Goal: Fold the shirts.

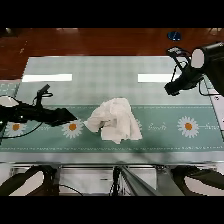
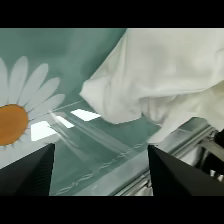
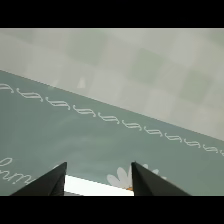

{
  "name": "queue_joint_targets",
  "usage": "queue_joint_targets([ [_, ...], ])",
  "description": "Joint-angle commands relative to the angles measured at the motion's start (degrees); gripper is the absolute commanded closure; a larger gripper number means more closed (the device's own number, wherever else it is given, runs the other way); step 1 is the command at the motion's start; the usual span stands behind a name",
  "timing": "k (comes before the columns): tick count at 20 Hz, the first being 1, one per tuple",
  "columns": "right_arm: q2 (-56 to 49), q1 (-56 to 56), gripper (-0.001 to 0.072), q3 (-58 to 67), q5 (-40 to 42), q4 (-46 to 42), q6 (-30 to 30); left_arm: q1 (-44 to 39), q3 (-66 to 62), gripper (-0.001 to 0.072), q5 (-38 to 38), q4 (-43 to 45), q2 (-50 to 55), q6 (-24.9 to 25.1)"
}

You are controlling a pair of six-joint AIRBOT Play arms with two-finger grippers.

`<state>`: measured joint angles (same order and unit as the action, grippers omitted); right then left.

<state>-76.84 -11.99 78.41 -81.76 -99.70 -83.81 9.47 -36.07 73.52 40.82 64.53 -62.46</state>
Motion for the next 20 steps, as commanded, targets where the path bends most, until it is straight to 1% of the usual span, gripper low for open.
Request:
queue_joint_targets([
  [1, 0.0, 0.0, 0.0237, 0.0, 0.5, 3.7, 0.3, -1.8, 2.4, 0.0022, -0.1, -9.6, 6.4, 3.4],
  [4, 0.0, 0.0, 0.0237, 0.0, -0.7, 3.6, 0.7, -7.1, 2.3, 0.0022, -3.8, -9.6, 11.6, 5.0],
  [6, 0.0, 0.0, 0.0237, 0.0, -1.1, 3.7, 0.9, -10.1, 2.3, 0.0022, -7.5, -9.6, 13.4, 5.0],
  [9, 0.0, 0.0, 0.0237, 0.0, -1.2, 3.7, 0.9, -12.6, 2.1, 0.0022, -11.7, -9.6, 14.8, 4.7],
  [13, 0.0, 0.0, 0.0237, 0.0, -2.2, 4.7, 0.8, -15.1, 0.5, 0.0042, -17.2, -9.6, 15.6, 1.0],
  [14, 0.0, 0.0, 0.0237, 0.0, -2.7, 5.0, 0.6, -15.9, -0.4, 0.0093, -17.8, -9.6, 16.0, 0.6],
  [15, 0.0, 0.0, 0.0237, 0.0, -3.1, 5.2, 0.5, -16.6, -1.5, 0.0254, -18.0, -9.6, 16.5, 0.2],
  [16, 0.0, 0.0, 0.0237, 0.0, -3.5, 5.2, 0.5, -17.3, -2.4, 0.0525, -17.8, -9.6, 17.0, 0.2],
  [17, 0.0, 0.0, 0.0237, 0.0, -3.8, 5.2, 0.5, -17.8, -3.2, 0.0663, -17.6, -9.6, 17.3, 0.2],
  [18, 0.0, 0.1, 0.0237, 0.0, -4.4, 5.2, 0.7, -18.0, -3.8, 0.0677, -17.6, -9.6, 17.4, 0.2],
  [20, 0.0, 1.4, 0.0237, 0.0, -5.0, 6.1, 0.9, -17.7, -4.1, 0.0678, -16.3, -9.6, 17.3, 0.3],
])
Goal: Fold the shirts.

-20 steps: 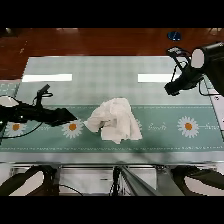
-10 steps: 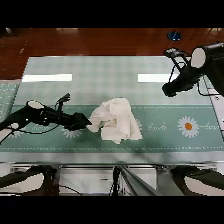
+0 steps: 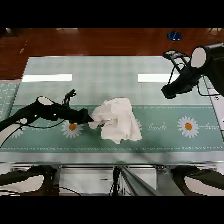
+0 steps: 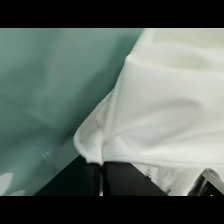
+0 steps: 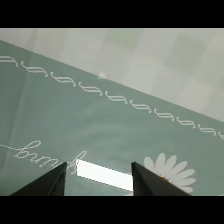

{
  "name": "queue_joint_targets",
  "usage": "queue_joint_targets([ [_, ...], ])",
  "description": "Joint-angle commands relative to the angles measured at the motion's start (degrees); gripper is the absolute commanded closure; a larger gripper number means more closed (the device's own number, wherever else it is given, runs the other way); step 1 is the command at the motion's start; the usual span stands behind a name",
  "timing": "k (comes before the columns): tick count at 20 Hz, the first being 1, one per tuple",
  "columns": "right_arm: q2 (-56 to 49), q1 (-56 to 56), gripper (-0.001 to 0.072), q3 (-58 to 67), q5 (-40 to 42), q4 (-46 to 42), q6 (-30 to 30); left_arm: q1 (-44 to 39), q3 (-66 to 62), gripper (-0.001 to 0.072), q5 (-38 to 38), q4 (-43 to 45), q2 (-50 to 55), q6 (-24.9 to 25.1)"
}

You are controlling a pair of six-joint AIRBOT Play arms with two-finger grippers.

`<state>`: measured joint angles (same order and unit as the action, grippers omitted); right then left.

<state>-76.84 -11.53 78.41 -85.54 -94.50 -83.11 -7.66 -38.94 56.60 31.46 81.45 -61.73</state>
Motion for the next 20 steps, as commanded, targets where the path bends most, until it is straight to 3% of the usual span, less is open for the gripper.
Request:
queue_joint_targets([
  [1, 0.3, 2.5, 0.0237, -0.6, -0.8, 3.9, 0.2, -0.4, -1.2, 0.0678, 1.6, 0.0, 0.3, -0.5],
  [4, 3.9, 9.9, 0.0237, -8.7, 4.6, 22.9, 4.3, -0.5, -1.2, 0.0678, 4.0, 0.6, 0.3, -0.3],
  [7, 9.9, 15.9, 0.0237, -24.2, 6.0, 38.9, 15.4, -0.5, -1.2, 0.0678, 4.5, 0.6, 0.3, -0.3],
  [9, 14.1, 17.2, 0.0237, -35.5, 6.2, 42.3, 20.6, -0.5, -1.2, 0.0678, 5.1, 0.6, 0.3, -0.2],
  [13, 19.2, 17.0, 0.0237, -53.2, 12.6, 47.9, 24.7, -0.5, -1.2, 0.0678, 6.3, 0.6, 0.3, -0.3],
  [20, 19.1, 17.0, 0.0237, -60.4, 22.7, 68.5, 32.8, -0.5, -1.2, 0.0678, 7.6, 0.6, 0.3, -0.3],
])
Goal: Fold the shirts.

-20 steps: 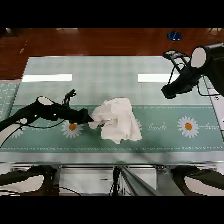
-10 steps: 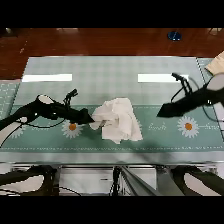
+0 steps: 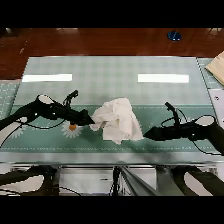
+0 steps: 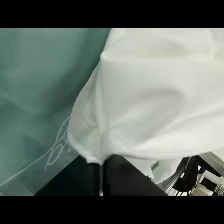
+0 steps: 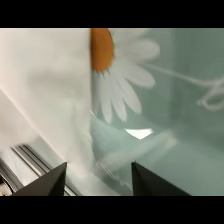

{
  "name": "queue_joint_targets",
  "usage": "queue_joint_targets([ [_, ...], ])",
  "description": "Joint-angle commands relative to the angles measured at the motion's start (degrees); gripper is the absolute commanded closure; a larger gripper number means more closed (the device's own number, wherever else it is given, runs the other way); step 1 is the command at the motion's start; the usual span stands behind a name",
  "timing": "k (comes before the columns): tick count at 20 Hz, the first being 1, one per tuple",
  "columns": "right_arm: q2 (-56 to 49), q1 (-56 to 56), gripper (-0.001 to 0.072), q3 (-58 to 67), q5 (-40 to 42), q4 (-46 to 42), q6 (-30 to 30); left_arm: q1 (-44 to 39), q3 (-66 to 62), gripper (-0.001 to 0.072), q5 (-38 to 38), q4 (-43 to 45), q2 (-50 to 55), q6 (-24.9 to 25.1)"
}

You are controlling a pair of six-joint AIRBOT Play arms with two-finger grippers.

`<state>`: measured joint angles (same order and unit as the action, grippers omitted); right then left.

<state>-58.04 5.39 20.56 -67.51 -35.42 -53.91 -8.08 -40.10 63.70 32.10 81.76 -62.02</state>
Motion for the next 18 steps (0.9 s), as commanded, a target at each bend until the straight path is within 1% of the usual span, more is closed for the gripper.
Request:
queue_joint_targets([
  [1, 0.3, 0.1, 0.0238, -2.5, 6.2, 10.1, 3.6, 0.0, -0.1, 0.0678, 0.5, 0.0, 0.0, 0.0],
  [4, 0.3, -3.9, 0.0238, -2.5, 8.7, 10.0, 3.6, 0.0, -0.1, 0.0678, 0.5, 0.0, 0.0, 0.0],
  [7, -0.8, -12.7, 0.0241, -2.5, 11.5, 10.1, 3.6, 0.0, -0.1, 0.0678, 0.4, 0.0, 0.0, 0.0],
  [8, -1.6, -15.7, 0.0274, -2.5, 13.2, 10.5, 3.6, 0.0, -0.1, 0.0678, 0.4, 0.0, 0.0, 0.0],
  [9, -2.7, -18.6, 0.0351, -2.5, 15.0, 11.8, 3.6, 0.0, -0.1, 0.0677, 0.4, 0.0, 0.0, 0.0],
  [10, -3.7, -20.8, 0.0404, -2.5, 16.4, 13.2, 3.6, 0.0, -0.1, 0.0678, 0.4, 0.0, 0.0, 0.0],
  [11, -4.3, -22.6, 0.0524, -2.5, 17.7, 14.2, 3.6, 0.0, -0.1, 0.0678, 0.4, 0.0, 0.0, 0.0],
  [12, -4.4, -23.3, 0.0699, -2.5, 18.6, 14.6, 3.6, 0.0, -0.1, 0.0678, 0.4, 0.0, 0.0, 0.0],
  [13, -4.1, -23.2, 0.0694, -2.5, 18.6, 15.6, 3.6, 0.0, -0.1, 0.0678, 0.4, 0.0, 0.0, 0.1],
  [14, -3.3, -22.7, 0.0694, -2.2, 18.2, 16.6, 3.6, 0.0, -0.7, 0.0679, 1.1, 0.0, 0.0, 1.2],
  [15, -1.9, -21.9, 0.0694, -1.4, 16.8, 17.6, 3.6, 0.1, -2.3, 0.0679, 3.5, 0.0, 0.0, 2.5],
  [17, 2.4, -18.6, 0.0694, 2.5, 10.4, 19.6, 3.6, 1.9, -8.2, 0.068, 11.8, -0.2, -0.7, 4.2],
  [18, 5.2, -16.1, 0.0694, 5.7, 6.4, 19.7, 3.6, 3.5, -12.1, 0.0681, 15.6, -0.2, -1.8, 4.2],
])
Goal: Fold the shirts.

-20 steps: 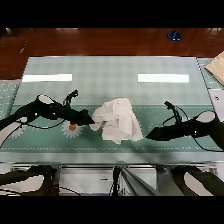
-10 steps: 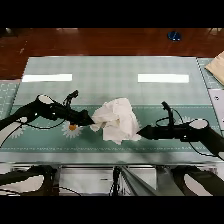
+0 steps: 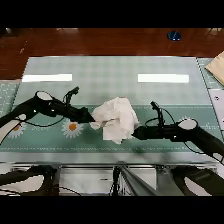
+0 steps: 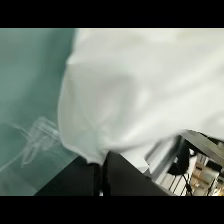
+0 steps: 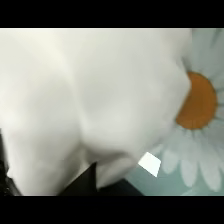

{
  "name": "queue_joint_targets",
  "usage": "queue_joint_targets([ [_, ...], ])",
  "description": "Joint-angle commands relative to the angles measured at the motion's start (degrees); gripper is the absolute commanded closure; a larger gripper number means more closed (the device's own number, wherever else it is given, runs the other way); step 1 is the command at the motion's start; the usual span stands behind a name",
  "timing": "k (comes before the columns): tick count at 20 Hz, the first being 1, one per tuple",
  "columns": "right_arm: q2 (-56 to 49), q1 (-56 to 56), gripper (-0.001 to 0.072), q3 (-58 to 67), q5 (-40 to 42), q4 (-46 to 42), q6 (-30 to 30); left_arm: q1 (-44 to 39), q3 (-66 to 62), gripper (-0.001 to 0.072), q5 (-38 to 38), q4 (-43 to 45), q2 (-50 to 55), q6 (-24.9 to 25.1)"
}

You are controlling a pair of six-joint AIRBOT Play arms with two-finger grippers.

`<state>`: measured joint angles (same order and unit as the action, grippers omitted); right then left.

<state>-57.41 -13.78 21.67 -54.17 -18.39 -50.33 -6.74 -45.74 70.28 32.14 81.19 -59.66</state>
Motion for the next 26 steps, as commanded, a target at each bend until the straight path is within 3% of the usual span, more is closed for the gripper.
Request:
queue_joint_targets([
  [1, 7.4, 5.8, 0.0694, 8.0, -9.9, 2.4, 0.0, 4.3, -11.2, 0.0681, 12.0, -0.3, -3.2, 1.6],
  [5, 18.4, 19.7, 0.0694, 24.5, -11.2, -4.9, -4.8, 16.1, -33.2, 0.0681, 13.2, -1.1, -15.2, -2.5],
  [8, 21.9, 29.6, 0.0694, 36.7, -11.4, -13.4, -11.6, 24.9, -49.1, 0.0682, 10.7, -1.1, -22.9, -5.8],
  [10, 22.9, 33.7, 0.0694, 43.4, -11.5, -13.5, -13.4, 28.5, -56.0, 0.0682, 7.6, -1.1, -27.3, -7.6],
  [15, 23.0, 35.5, 0.0694, 58.5, -10.9, -14.2, -16.1, 30.4, -63.0, 0.0681, -0.3, 1.3, -37.2, -10.1],
  [18, 23.0, 35.5, 0.0694, 65.3, -10.6, -17.2, -21.6, 30.4, -63.6, 0.0682, -1.5, 7.2, -42.8, -11.8],
  [22, 23.0, 35.5, 0.0694, 73.9, -16.3, -27.1, -31.3, 30.4, -63.5, 0.0681, 6.4, 14.6, -47.3, -18.2],
  [26, 22.9, 35.5, 0.0695, 77.2, -35.6, -38.3, -37.5, 31.0, -61.8, 0.0681, 27.8, 18.9, -47.5, -23.0],
])
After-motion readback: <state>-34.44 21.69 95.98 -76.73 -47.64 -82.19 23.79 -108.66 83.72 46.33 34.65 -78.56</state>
